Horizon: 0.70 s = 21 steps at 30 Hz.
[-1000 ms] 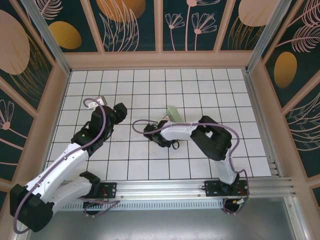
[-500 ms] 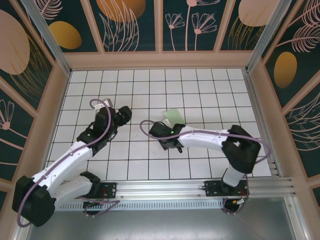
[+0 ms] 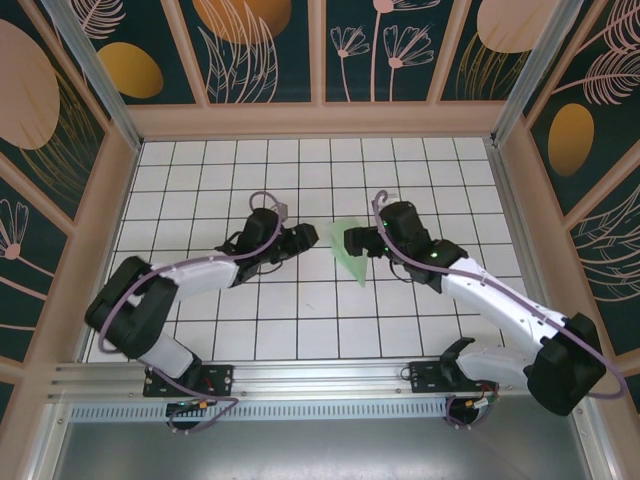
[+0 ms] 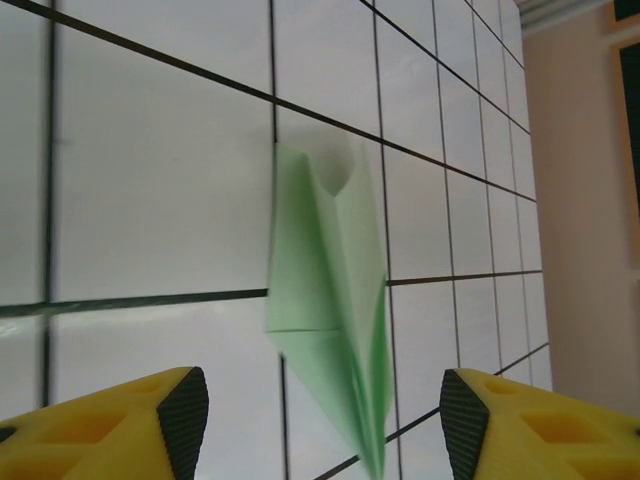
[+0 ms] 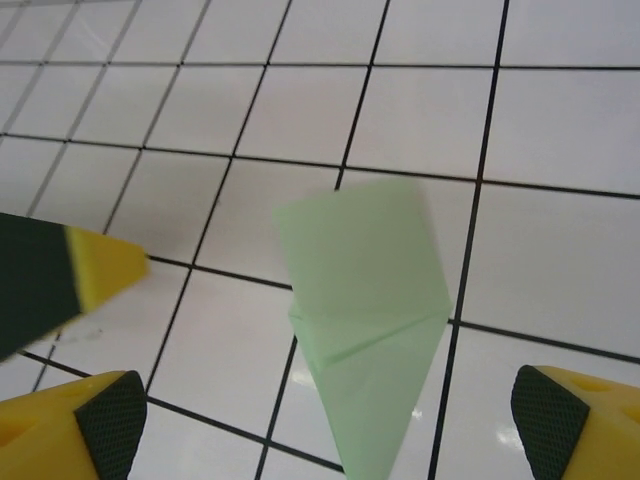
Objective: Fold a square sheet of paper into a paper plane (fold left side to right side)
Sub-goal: Pick up the paper from the center of the table.
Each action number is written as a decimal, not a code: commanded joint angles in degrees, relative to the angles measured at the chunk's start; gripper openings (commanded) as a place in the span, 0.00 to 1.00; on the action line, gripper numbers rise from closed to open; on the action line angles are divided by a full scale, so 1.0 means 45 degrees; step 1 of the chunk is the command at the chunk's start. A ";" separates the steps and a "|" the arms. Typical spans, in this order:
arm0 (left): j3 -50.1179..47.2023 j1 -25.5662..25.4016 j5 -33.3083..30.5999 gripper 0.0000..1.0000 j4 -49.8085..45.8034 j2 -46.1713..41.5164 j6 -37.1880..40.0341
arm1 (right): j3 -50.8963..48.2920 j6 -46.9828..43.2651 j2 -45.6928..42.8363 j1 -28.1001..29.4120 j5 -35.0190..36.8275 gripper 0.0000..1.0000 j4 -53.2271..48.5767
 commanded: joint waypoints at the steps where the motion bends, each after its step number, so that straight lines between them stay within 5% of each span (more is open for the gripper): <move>1: 0.1076 -0.0130 0.1036 0.64 0.1689 0.1190 -0.0582 | -0.0680 -0.0017 -0.0391 -0.1043 -0.2497 0.99 0.1738; 12: 0.3363 -0.0239 0.1677 0.57 0.1634 0.4531 -0.0793 | -0.3238 0.1483 -0.1654 -0.4655 -0.6362 0.99 0.4048; 21: 0.3460 -0.0269 0.2431 0.15 0.2026 0.4838 -0.0137 | -0.4111 0.2055 -0.0984 -0.6724 -0.9802 0.84 0.5182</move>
